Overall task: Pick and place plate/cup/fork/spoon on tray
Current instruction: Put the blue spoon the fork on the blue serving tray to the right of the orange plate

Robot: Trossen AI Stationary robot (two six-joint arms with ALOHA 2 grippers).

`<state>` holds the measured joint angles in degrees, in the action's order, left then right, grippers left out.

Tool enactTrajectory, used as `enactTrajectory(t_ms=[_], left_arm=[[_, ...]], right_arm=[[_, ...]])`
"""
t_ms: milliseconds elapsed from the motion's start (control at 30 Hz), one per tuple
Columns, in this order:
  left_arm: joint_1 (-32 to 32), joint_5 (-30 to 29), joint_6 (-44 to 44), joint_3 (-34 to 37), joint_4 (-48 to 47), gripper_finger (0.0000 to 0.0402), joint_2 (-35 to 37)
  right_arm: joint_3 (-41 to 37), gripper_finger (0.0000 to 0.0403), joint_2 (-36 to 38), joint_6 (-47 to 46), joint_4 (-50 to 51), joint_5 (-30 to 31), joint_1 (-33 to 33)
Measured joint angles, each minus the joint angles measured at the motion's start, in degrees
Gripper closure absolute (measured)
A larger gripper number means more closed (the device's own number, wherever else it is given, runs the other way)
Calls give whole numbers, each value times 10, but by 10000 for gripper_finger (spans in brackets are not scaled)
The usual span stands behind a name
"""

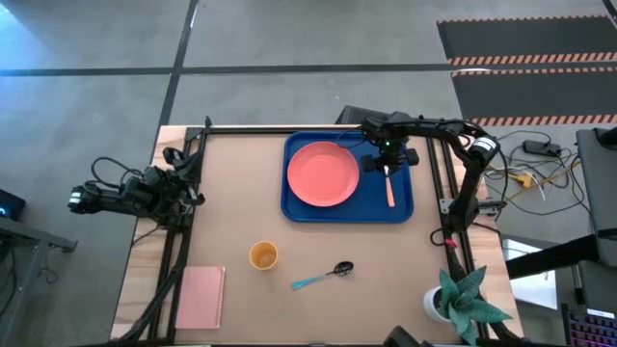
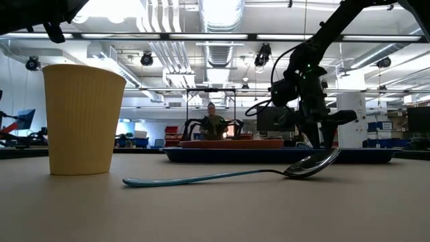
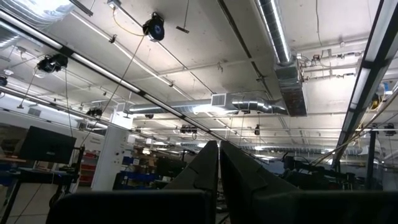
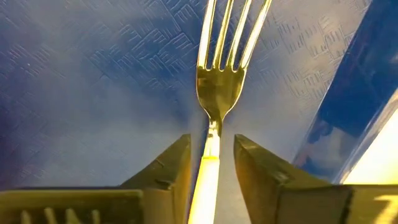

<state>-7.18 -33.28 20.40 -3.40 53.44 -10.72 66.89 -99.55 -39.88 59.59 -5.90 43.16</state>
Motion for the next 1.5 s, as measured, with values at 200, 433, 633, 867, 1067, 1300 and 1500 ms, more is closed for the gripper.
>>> enactTrajectory(t_ms=[200, 433, 633, 867, 1067, 1300, 1500], left_arm=[[0, 0, 0, 0, 0, 402, 0], [0, 0, 0, 0, 0, 402, 0], [0, 0, 0, 0, 0, 402, 0], [0, 0, 0, 0, 0, 402, 0], [0, 0, 0, 0, 0, 402, 0], [0, 0, 0, 0, 0, 402, 0], [0, 0, 0, 0, 0, 402, 0]], right_arm=[[37, 257, 18, 9, 20, 0, 0], [97, 248, 79, 9, 46, 1, -21], [116, 248, 147, 8, 17, 66, -103], [90, 248, 194, 4, -81, 105, -245], [87, 258, 186, -25, -193, 116, -346], [95, 274, 154, -41, -286, 119, -419], [106, 286, 126, -83, -285, 112, -464]])
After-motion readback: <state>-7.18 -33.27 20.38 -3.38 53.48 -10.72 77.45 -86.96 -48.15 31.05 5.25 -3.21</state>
